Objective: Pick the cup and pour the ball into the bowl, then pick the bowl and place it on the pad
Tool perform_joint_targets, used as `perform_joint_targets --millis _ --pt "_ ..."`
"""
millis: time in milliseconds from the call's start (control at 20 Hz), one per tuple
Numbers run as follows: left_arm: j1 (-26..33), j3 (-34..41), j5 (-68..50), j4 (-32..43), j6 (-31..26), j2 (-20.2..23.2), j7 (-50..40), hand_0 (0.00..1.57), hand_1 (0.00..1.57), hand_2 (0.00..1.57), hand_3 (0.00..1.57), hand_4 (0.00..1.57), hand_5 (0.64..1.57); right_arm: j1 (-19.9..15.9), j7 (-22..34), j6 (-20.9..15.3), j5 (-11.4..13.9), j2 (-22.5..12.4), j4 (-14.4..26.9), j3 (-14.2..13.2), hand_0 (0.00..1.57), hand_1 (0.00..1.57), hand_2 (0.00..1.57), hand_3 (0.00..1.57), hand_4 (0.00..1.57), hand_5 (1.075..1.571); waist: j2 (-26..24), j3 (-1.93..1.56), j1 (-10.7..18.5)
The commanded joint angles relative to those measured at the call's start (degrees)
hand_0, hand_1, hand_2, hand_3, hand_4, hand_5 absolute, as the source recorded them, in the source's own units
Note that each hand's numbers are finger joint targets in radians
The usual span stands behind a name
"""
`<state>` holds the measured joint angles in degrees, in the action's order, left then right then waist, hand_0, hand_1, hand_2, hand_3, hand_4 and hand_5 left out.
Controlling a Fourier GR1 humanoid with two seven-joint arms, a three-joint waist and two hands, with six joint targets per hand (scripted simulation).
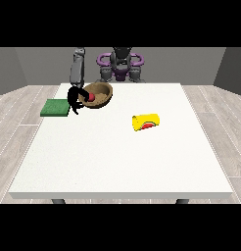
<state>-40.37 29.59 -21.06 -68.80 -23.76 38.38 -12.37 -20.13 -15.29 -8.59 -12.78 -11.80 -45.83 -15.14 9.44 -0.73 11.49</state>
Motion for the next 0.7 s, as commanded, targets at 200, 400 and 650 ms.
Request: perform_joint_targets --millis 200,400,650 --pt "3.72 1.41 2.02 4.09 -0.56 1.37 3.40 0.00 0.00 0.00 0.00 1.20 1.537 -0.80 16.88 0.59 5.70 -18.86 -1.90 1.80 1.57 1.57 1.57 0.83 1.04 1.559 -1.60 0.96 -6.42" --pt "7.57 3.52 2.68 7.74 -1.28 3.07 6.22 0.00 0.00 0.00 0.00 1.20 1.545 -2.02 23.89 6.52 5.13 -24.20 -4.22 2.28 1.57 1.57 1.57 0.55 1.10 1.567 -4.97 0.83 -9.11" --pt "9.24 5.02 1.68 9.65 -3.08 4.56 10.76 0.00 0.00 0.00 0.00 1.20 1.542 -4.48 22.95 11.80 2.53 -28.40 -1.10 -1.72 1.57 1.57 1.57 0.53 1.10 1.564 -1.08 0.74 -9.39"
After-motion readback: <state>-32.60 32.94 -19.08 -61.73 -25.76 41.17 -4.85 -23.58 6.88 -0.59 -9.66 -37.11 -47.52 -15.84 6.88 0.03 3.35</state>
